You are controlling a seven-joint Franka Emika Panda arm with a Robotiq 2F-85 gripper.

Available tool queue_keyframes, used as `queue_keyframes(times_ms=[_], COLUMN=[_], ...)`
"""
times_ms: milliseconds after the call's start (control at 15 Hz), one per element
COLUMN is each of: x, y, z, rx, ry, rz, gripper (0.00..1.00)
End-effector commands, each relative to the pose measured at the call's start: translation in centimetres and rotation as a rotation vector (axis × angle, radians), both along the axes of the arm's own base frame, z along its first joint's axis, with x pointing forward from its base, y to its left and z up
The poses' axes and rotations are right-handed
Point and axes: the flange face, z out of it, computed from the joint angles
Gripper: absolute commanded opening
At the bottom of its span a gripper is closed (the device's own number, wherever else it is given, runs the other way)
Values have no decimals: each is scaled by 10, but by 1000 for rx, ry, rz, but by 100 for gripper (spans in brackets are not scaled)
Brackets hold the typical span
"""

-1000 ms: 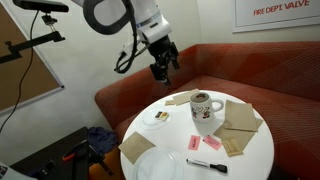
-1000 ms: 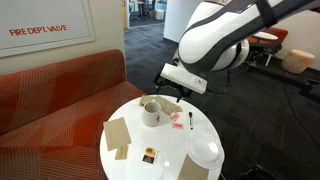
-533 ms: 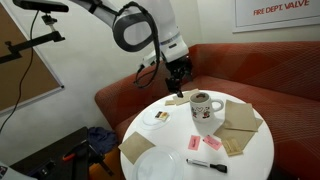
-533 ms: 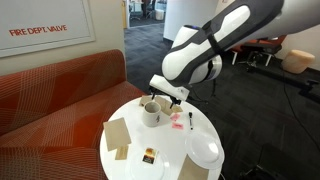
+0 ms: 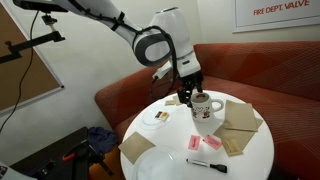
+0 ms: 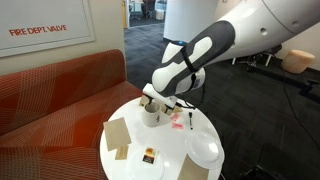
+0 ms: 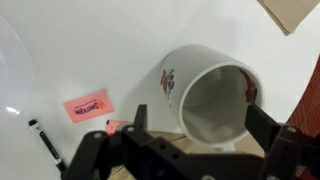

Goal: Slide the mug backwards

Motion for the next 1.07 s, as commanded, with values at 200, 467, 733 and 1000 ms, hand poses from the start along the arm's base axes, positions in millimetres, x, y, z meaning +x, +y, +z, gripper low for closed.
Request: queue_keyframes(times_ms=[200, 467, 733, 1000], x=[15, 15, 9, 7], y=[5, 5, 5, -2], z=[-27, -36, -43, -31], rx=[-2, 0, -2, -31], ry=[46, 63, 51, 30], rz=[-31, -26, -2, -52], gripper=[100, 100, 100, 100])
